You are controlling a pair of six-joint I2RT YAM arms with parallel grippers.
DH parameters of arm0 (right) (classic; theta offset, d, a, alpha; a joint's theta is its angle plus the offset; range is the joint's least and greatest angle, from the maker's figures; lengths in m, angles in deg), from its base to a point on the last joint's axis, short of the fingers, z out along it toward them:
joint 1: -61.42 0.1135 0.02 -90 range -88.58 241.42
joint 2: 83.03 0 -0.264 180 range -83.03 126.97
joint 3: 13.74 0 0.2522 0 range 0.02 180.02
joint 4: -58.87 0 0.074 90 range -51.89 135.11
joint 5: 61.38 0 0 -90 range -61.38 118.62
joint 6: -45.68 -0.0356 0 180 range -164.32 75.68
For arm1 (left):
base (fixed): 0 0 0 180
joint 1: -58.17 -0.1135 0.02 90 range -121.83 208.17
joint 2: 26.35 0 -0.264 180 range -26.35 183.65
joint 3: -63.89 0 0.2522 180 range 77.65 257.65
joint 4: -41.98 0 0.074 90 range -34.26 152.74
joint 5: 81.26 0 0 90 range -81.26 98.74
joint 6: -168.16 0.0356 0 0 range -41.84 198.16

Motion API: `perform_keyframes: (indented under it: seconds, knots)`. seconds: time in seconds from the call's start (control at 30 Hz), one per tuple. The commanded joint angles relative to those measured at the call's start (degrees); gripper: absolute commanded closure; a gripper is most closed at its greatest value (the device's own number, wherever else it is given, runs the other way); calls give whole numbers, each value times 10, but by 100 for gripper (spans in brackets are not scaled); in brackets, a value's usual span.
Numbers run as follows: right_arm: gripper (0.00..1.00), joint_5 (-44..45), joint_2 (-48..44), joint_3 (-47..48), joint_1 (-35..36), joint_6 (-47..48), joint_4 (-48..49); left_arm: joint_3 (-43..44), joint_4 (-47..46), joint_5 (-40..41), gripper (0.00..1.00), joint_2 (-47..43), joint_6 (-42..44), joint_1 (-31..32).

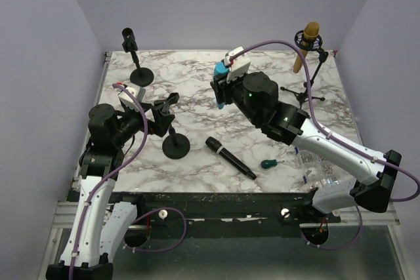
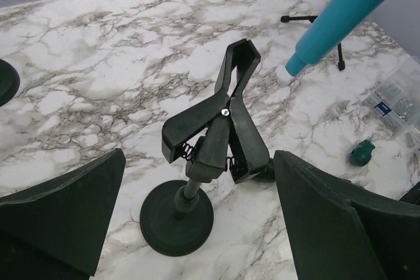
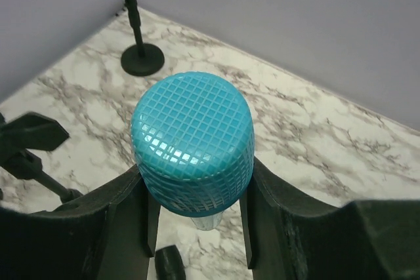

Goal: Remove the microphone from the stand

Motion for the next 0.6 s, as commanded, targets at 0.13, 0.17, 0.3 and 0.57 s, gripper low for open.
perform_keyframes:
  seconds: [0.13, 0.17, 0.3, 0.57]
  knots:
    - [99, 65, -14, -53, 3, 0, -52, -6, 3, 0, 1, -14, -2, -3]
    - [99, 72, -12, -58, 4, 1, -59, -8, 3, 2, 2, -17, -1, -3]
    - [99, 101, 4, -77, 4, 1, -94, -11, 1, 16, 1, -31, -2, -3]
    - [99, 103, 83, -86, 1, -18, -218, -10, 2, 22, 1, -40, -4, -3]
